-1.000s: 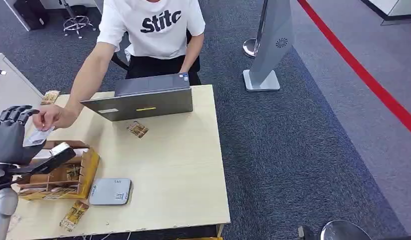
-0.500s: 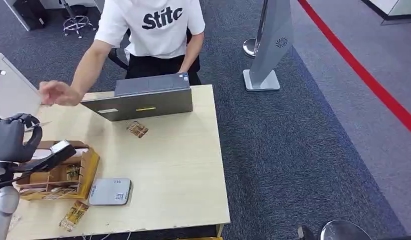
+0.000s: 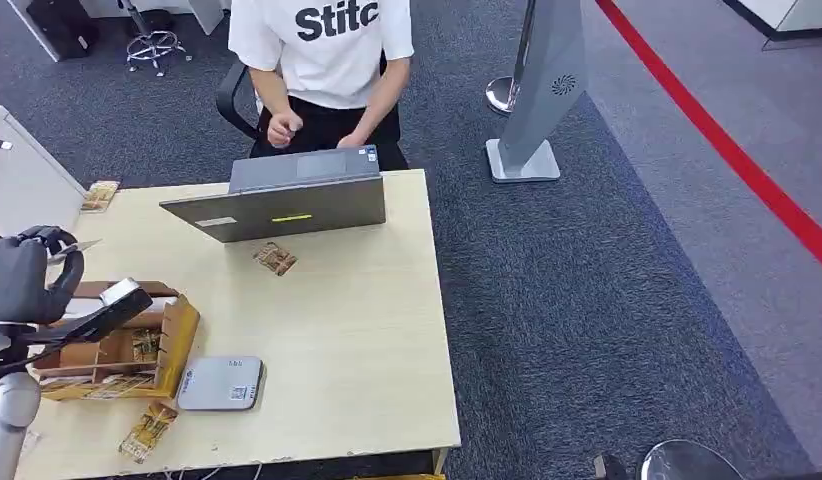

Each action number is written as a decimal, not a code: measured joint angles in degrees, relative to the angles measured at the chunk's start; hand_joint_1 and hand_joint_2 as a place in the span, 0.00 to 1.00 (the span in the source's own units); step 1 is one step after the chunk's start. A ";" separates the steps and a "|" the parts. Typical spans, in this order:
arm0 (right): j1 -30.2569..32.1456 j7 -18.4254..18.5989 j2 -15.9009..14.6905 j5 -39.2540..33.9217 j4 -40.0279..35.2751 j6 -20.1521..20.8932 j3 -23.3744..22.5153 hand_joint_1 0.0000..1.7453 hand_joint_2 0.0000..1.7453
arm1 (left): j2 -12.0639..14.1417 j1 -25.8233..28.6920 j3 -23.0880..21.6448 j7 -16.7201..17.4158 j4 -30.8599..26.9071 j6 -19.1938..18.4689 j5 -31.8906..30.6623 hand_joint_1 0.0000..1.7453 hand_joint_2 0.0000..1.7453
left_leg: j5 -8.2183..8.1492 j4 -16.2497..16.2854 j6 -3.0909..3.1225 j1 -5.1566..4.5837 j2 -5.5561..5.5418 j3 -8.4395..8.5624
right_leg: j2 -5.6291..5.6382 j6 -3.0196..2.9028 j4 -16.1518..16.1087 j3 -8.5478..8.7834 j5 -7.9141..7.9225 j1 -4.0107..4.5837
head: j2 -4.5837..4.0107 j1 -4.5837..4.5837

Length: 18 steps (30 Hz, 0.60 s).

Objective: Pass the card to the sensor for recognition and then transmit it.

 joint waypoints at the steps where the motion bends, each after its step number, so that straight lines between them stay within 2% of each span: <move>1: 0.00 0.00 0.00 0.00 0.00 0.00 0.02 0.00 1.00 | 0.00 0.00 0.00 0.00 0.00 0.02 0.02 1.00 1.00 | 0.00 0.00 0.00 0.00 0.00 0.00 | 0.00 0.00 0.00 0.00 0.00 0.00 | 0.00 0.00; 3: 0.01 -0.26 0.02 0.11 0.00 -0.09 0.04 0.00 1.00 | -0.04 0.10 0.00 -0.04 -0.02 0.89 0.41 1.00 1.00 | 0.00 0.00 0.00 0.00 0.00 0.00 | 0.00 0.00 0.00 0.01 0.00 0.00 | 0.02 0.00; 6: 0.00 -2.59 0.02 1.36 -0.04 -1.12 0.57 0.00 1.00 | -0.42 2.10 0.02 -0.77 -1.71 3.02 1.18 1.00 1.00 | 0.00 0.00 0.00 -0.01 0.03 0.00 | 0.01 0.00 0.01 0.03 0.00 0.00 | 0.00 -0.02; 9: -0.25 -8.06 0.11 2.07 -0.89 -2.48 1.74 0.00 1.00 | -1.34 6.89 0.07 -1.63 -6.15 5.27 1.12 1.00 1.00 | -0.02 -0.01 0.01 -0.04 0.09 -0.01 | 0.08 0.00 0.00 0.01 0.00 -0.01 | 0.00 -0.02; 13: -1.08 -12.99 0.81 2.08 -2.84 -4.04 3.08 0.00 1.00 | -4.59 15.29 0.07 -3.50 -14.43 8.11 -0.57 1.00 1.00 | -0.07 0.00 0.04 -0.04 0.13 -0.02 | 0.12 0.02 -0.05 -0.01 -0.02 -0.01 | 0.00 0.02; 16: -1.21 -18.97 2.80 -1.33 -5.55 -2.71 3.30 0.00 1.00 | -7.88 22.52 -1.07 -5.16 -19.47 7.47 -1.22 1.00 1.00 | -0.11 -0.01 0.04 -0.12 0.22 0.00 | 0.17 0.04 -0.06 -0.03 -0.03 -0.07 | 0.00 -0.02; 18: -0.94 -19.00 4.13 -2.97 -7.95 -3.12 3.49 0.00 1.00 | -10.49 27.62 -2.90 -5.05 -21.61 9.39 -1.92 1.00 1.00 | -0.16 -0.01 0.11 -0.11 0.25 -0.01 | 0.19 0.06 -0.08 -0.05 -0.04 -0.07 | 0.00 0.02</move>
